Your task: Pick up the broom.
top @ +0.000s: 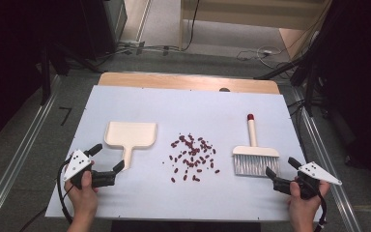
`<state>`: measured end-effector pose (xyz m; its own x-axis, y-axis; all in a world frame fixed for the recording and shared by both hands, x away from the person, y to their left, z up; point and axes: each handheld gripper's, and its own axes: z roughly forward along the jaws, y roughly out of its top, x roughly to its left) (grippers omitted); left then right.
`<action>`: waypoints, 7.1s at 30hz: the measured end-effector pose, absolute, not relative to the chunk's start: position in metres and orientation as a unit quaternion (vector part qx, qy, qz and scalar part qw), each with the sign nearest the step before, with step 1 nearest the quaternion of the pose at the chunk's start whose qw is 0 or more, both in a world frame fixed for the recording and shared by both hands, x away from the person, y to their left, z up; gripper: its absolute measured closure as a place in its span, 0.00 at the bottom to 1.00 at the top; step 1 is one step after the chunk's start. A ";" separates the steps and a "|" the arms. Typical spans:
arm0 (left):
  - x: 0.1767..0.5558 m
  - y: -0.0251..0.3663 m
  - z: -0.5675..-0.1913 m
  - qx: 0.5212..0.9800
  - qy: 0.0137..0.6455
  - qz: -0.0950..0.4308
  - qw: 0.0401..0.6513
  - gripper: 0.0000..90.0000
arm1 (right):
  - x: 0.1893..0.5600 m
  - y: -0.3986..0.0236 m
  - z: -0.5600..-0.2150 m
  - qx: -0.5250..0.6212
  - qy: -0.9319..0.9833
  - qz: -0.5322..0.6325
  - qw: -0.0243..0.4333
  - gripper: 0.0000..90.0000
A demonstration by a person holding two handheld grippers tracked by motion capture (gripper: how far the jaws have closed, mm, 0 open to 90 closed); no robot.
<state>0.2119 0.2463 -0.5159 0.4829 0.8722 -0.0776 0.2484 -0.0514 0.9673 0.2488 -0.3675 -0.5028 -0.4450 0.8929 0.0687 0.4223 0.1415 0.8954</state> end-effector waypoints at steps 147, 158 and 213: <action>0.214 0.238 -0.516 0.693 0.411 0.294 0.515 0.00 | 0.354 -0.308 -0.467 0.531 0.679 0.430 0.269 0.76; 0.213 0.237 -0.515 0.691 0.410 0.299 0.515 0.00 | 0.346 -0.311 -0.458 0.518 0.658 0.469 0.283 0.76; 0.206 0.148 -0.465 0.721 0.287 0.257 0.577 0.02 | 0.287 -0.261 -0.389 0.386 0.638 0.592 0.306 0.76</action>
<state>0.2063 0.1484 -0.4648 0.7032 0.7099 0.0389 0.1178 -0.1703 0.9783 0.2871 -0.2606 -0.3892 -0.5153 0.8544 0.0667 0.1301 0.0011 0.9915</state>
